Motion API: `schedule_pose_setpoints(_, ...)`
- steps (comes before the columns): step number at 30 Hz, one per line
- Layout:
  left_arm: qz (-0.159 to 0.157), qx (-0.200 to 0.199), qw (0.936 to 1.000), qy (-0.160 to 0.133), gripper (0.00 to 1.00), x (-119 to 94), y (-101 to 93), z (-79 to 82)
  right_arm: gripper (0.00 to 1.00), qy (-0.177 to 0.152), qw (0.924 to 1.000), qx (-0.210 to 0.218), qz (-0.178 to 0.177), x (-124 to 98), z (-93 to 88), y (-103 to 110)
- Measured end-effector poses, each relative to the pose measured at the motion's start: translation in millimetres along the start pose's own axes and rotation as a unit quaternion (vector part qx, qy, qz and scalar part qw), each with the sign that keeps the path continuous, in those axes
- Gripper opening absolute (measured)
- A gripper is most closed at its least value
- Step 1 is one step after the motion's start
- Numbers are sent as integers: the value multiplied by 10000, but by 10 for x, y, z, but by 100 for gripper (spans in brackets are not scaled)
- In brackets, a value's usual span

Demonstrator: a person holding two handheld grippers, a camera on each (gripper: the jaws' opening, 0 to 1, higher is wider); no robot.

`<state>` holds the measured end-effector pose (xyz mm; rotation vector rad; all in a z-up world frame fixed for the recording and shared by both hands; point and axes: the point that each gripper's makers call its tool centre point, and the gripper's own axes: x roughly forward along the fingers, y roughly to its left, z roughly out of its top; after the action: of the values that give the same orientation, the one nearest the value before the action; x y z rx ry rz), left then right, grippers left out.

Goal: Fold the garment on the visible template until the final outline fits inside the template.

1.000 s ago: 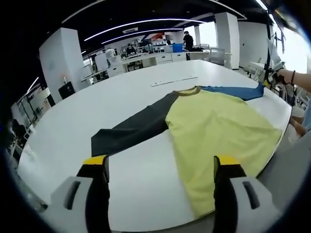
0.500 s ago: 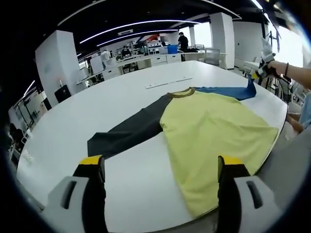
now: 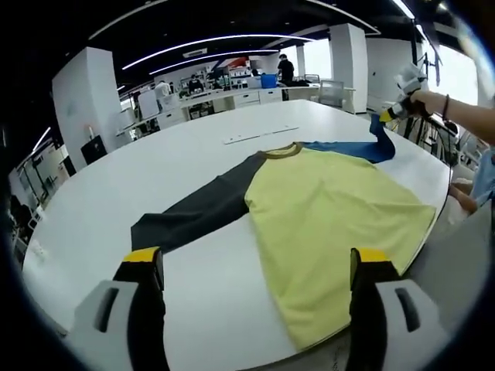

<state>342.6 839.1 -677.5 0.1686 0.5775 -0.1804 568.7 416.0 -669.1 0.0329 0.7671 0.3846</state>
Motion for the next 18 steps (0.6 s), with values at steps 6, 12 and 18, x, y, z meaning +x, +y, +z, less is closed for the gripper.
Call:
schedule_pose_setpoints(6, -5, 16, 9999, 103, 97, 15, 1, -63, 0, -57, 9995, -222, 221, 76, 87, 275)
schedule_pose_setpoints(12, -40, 11, 9999, 129, 97, 24, -17, -94, 0, -51, 9983, -400, 417, 154, 136, 521)
schedule_pose_setpoints(18, -32, -36, 9999, 120, 97, 16, 0, -97, 0, -19, 9964, -617, 580, 216, 170, 752)
